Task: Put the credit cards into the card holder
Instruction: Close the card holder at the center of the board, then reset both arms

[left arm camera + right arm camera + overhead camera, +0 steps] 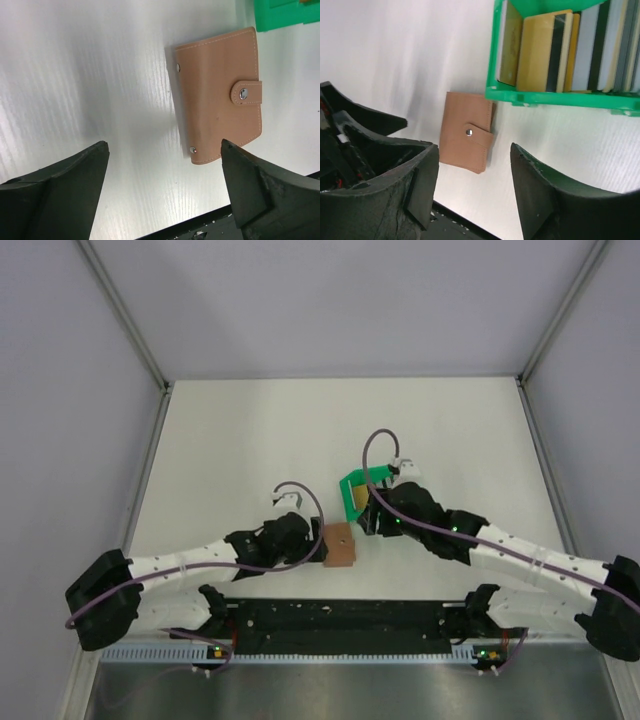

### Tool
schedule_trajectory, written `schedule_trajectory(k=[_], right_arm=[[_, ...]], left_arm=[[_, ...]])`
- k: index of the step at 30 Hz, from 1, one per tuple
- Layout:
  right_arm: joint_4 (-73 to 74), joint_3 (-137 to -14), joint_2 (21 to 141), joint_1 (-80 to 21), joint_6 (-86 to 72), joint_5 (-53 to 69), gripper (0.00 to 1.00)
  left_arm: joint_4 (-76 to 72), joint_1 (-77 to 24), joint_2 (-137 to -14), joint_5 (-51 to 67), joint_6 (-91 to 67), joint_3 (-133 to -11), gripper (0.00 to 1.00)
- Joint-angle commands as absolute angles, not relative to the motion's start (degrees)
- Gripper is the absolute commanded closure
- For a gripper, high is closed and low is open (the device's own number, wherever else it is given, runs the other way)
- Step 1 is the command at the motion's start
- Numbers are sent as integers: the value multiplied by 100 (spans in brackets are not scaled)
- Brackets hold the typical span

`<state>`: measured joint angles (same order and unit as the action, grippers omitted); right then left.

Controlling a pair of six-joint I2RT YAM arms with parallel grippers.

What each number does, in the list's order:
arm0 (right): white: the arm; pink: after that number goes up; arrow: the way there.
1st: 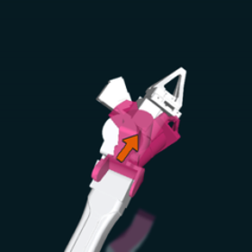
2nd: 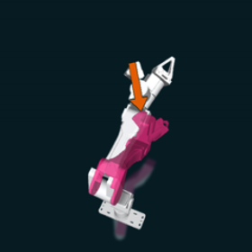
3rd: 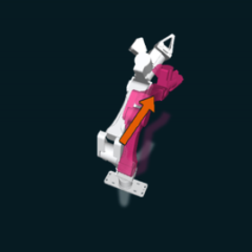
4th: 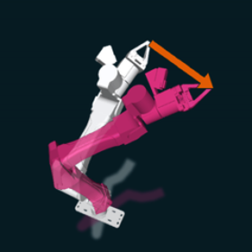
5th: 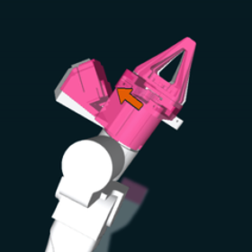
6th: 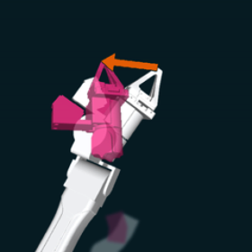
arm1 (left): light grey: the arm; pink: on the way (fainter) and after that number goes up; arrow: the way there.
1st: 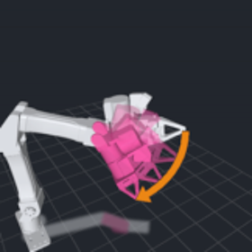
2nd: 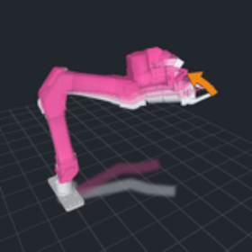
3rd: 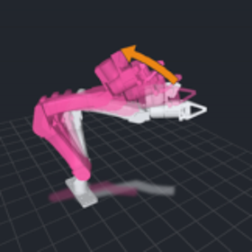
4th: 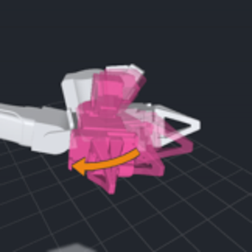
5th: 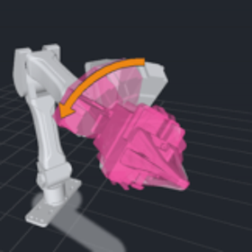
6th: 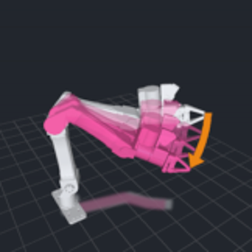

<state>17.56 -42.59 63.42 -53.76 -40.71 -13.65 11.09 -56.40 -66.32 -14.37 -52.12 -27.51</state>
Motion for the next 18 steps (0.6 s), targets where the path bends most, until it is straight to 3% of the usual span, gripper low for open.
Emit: schedule_trajectory(k=[1,7,13,18], right_arm=[[1916,-3552,5785,-5160,-4438,-1591,39],[2557,-3191,4800,-4765,-4465,-1882,29],[2997,-3392,4474,-3553,-4044,-1442,21],[3032,-3761,4710,-1937,-3815,-731,17]], left_arm=[[1827,-5555,-6363,-1872,-5045,-3164,2],[1820,-4687,-6232,-1232,-4861,-3182,2],[1951,-3640,-5995,-730,-4615,-3173,2],[2030,-2699,-5740,-597,-4299,-3330,2]])
